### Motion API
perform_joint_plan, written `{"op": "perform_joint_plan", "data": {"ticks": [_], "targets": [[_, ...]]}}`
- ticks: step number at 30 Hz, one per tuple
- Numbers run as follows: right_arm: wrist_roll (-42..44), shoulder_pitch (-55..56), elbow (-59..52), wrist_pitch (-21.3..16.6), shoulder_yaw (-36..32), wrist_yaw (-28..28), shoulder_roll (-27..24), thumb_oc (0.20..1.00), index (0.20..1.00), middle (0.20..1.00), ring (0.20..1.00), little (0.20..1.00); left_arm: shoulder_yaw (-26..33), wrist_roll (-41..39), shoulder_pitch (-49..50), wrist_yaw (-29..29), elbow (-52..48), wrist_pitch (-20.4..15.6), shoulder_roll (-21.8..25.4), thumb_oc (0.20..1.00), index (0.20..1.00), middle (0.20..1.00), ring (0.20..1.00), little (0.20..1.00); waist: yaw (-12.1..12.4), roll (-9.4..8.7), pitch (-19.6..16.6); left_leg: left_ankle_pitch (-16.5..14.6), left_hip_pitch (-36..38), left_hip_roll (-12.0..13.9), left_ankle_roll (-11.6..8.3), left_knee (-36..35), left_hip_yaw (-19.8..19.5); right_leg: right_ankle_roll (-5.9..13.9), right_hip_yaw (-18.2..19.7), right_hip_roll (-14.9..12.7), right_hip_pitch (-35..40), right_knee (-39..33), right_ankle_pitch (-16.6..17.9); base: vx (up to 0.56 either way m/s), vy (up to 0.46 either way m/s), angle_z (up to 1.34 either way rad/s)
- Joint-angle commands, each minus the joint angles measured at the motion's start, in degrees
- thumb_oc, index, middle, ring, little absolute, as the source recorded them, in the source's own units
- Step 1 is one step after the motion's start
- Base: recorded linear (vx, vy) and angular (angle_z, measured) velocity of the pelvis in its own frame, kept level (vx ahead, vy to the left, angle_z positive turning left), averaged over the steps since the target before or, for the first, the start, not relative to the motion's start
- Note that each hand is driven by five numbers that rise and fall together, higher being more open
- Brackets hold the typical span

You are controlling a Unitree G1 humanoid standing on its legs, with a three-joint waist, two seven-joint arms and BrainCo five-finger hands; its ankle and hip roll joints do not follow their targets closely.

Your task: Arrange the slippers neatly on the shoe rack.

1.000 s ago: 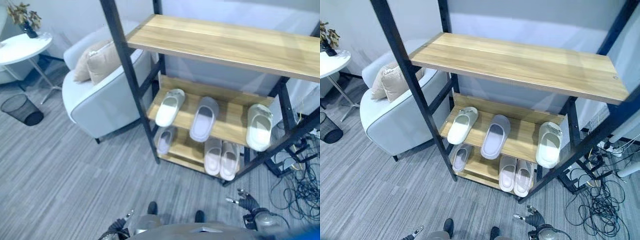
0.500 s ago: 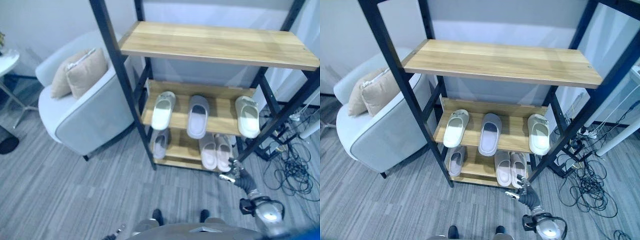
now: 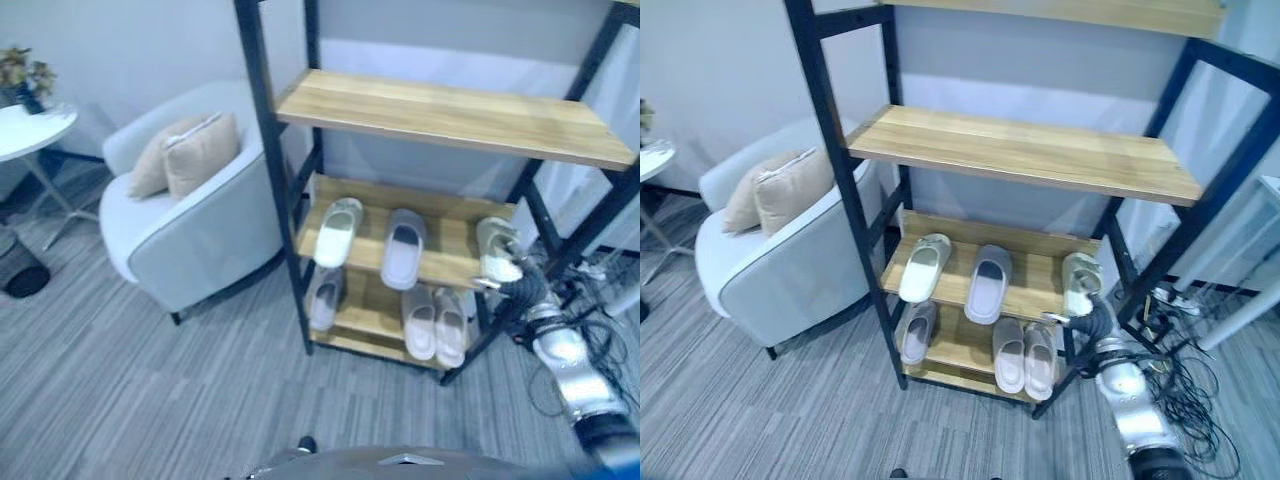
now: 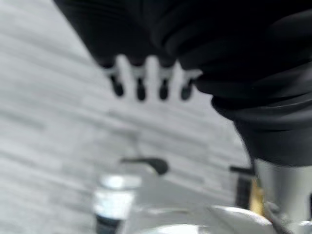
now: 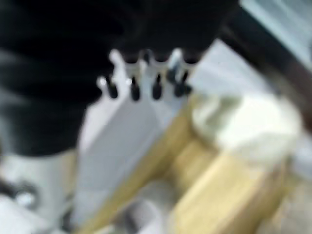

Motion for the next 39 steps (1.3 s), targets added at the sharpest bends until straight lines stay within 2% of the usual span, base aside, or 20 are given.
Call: {"op": "perform_joint_plan", "data": {"ticks": [1,3,6,11,16,20,22,27,28,29,33,35,37,38,39], "targets": [[-2.9,-5.6,-5.8,-0.4,-0.4,-7.4,0.0,1.000,1.000,1.000,1.000,1.000,-0.2,3.1,-5.0,2.3,-0.5,-0.6,-0.3,1.000,1.000,1.000,1.000,1.000,1.1,-1.47,6.3,-6.4,-2.4,1.6,-0.75,6.0,-4.5,1.63,-1.8,-2.4,3.8,2.9,-4.4,-0.05,0.023,0.27],[4.0,-11.9,0.5,0.1,0.3,-9.4,2.1,1.000,1.000,1.000,1.000,1.000,-1.8,1.5,-6.4,2.8,-0.1,-0.7,-0.5,1.000,1.000,1.000,1.000,1.000,2.0,-1.56,7.6,-6.2,-4.8,1.3,-0.60,6.7,-5.1,1.52,-1.8,-2.5,2.3,2.8,-4.0,-0.09,0.033,0.15],[8.1,-14.9,2.7,-0.8,1.0,-9.7,2.7,1.000,1.000,1.000,1.000,1.000,-1.9,-1.4,-7.7,3.1,-0.2,-1.0,-0.5,1.000,1.000,1.000,1.000,1.000,2.2,-1.59,8.8,-6.1,-6.9,1.1,-0.58,7.8,-5.4,1.46,-1.7,-2.7,0.9,3.0,-3.7,-0.08,0.024,0.05],[14.9,-23.6,6.7,-2.2,3.9,-8.8,1.1,1.000,1.000,1.000,1.000,1.000,-3.5,-5.3,-11.3,4.3,-1.4,-2.2,-0.2,1.000,1.000,1.000,1.000,1.000,2.8,-1.76,12.5,-5.8,-12.2,0.6,-0.55,10.3,-6.4,1.25,-1.6,-3.4,-3.2,4.0,-2.5,-0.10,0.041,0.06],[14.7,-26.7,7.1,-2.3,5.2,-8.9,0.4,1.000,1.000,1.000,1.000,1.000,-4.1,-6.5,-12.7,4.9,-2.0,-2.9,-0.2,1.000,1.000,1.000,1.000,1.000,3.0,-1.79,14.3,-5.9,-14.6,0.1,-0.47,11.6,-6.8,1.17,-1.5,-3.8,-4.9,4.6,-2.1,-0.03,0.045,0.07],[12.8,-34.7,12.0,-1.1,8.7,-9.6,-2.2,1.000,1.000,1.000,1.000,1.000,-3.8,-8.3,-14.2,5.4,-1.7,-3.5,0.3,1.000,1.000,1.000,1.000,1.000,3.8,-1.99,15.8,-5.9,-17.0,-0.4,-0.64,12.7,-7.1,1.15,-1.3,-4.3,-6.8,4.8,-1.4,0.00,0.042,0.02],[6.0,-39.5,16.9,1.8,13.9,-9.1,-4.6,1.000,1.000,1.000,1.000,1.000,-3.7,-9.1,-14.9,5.6,-1.8,-3.7,0.5,1.000,1.000,1.000,1.000,1.000,4.4,-2.31,16.9,-6.0,-18.1,-0.3,-0.87,13.2,-7.2,1.14,-1.1,-4.2,-7.7,4.7,-1.2,0.00,0.000,0.00],[8.6,-43.3,23.1,1.3,15.2,-10.1,-4.4,1.000,1.000,1.000,1.000,1.000,-4.7,-10.3,-15.9,5.9,-2.2,-4.4,0.9,1.000,1.000,1.000,1.000,1.000,4.9,-2.73,17.1,-4.9,-19.4,-0.4,-1.05,12.1,-7.8,1.26,-1.5,-4.1,-8.7,3.7,-0.4,0.02,0.007,0.04],[8.6,-43.4,23.2,1.2,15.3,-10.1,-4.4,0.642,0.642,0.642,0.642,0.642,-4.7,-10.3,-15.9,5.9,-2.2,-4.4,0.9,1.000,1.000,1.000,1.000,1.000,4.8,-2.73,17.1,-4.8,-19.5,-0.4,-1.05,12.1,-7.8,1.26,-1.5,-4.1,-8.7,3.7,-0.4,0.00,0.000,0.00],[7.4,-44.3,24.5,1.8,17.3,-9.3,-4.4,0.200,0.200,0.200,0.200,0.200,-4.9,-10.7,-16.1,5.9,-2.4,-4.4,0.9,1.000,1.000,1.000,1.000,1.000,5.1,-2.94,17.3,-4.4,-19.9,-0.4,-1.15,11.6,-7.9,1.30,-1.6,-4.1,-9.1,3.5,-0.2,0.00,0.000,0.00],[5.9,-44.5,26.6,2.6,19.0,-8.6,-3.8,0.200,0.200,0.200,0.200,0.200,-5.4,-11.5,-16.6,6.2,-2.8,-4.8,0.4,1.000,1.000,1.000,1.000,1.000,5.2,-3.19,17.6,-3.9,-20.6,-0.6,-1.29,11.1,-8.4,1.36,-2.1,-4.0,-9.4,3.0,0.0,0.00,-0.003,0.09],[9.1,-43.2,28.7,1.7,17.5,-8.8,-2.1,0.200,0.200,0.200,0.200,0.200,-6.1,-11.8,-17.1,6.6,-2.8,-4.9,0.1,1.000,1.000,1.000,1.000,1.000,5.2,-3.12,17.9,-3.4,-21.3,-0.8,-1.34,10.5,-9.0,1.47,-2.6,-4.0,-9.8,2.8,0.1,0.00,0.004,0.09],[12.2,-40.7,26.4,-0.1,15.3,-10.2,-1.2,0.200,0.200,0.200,0.200,0.200,-6.2,-11.9,-17.2,6.8,-2.9,-5.2,-0.2,1.000,1.000,1.000,1.000,1.000,4.9,-3.09,18.1,-3.3,-21.5,-0.9,-1.30,10.2,-9.1,1.55,-2.8,-4.1,-10.0,2.6,0.2,0.00,0.011,0.05],[11.0,-36.6,21.2,-1.3,12.9,-12.2,-1.1,0.200,0.200,0.200,0.200,0.200,-5.6,-12.5,-17.1,6.9,-4.1,-5.6,-0.7,1.000,1.000,1.000,1.000,1.000,4.6,-3.03,18.3,-3.2,-21.6,-1.1,-1.26,10.0,-9.2,1.63,-2.9,-4.1,-10.2,2.6,0.3,0.00,0.003,0.07],[10.8,-36.3,20.9,-1.1,12.7,-12.3,-1.1,0.200,0.200,0.200,0.200,0.200,-5.7,-12.5,-17.0,6.9,-4.1,-5.6,-0.7,1.000,1.000,1.000,1.000,1.000,4.7,-3.05,18.3,-3.2,-21.6,-1.1,-1.26,9.9,-9.2,1.63,-2.9,-4.1,-10.2,2.6,0.3,0.01,-0.009,0.11]]}}
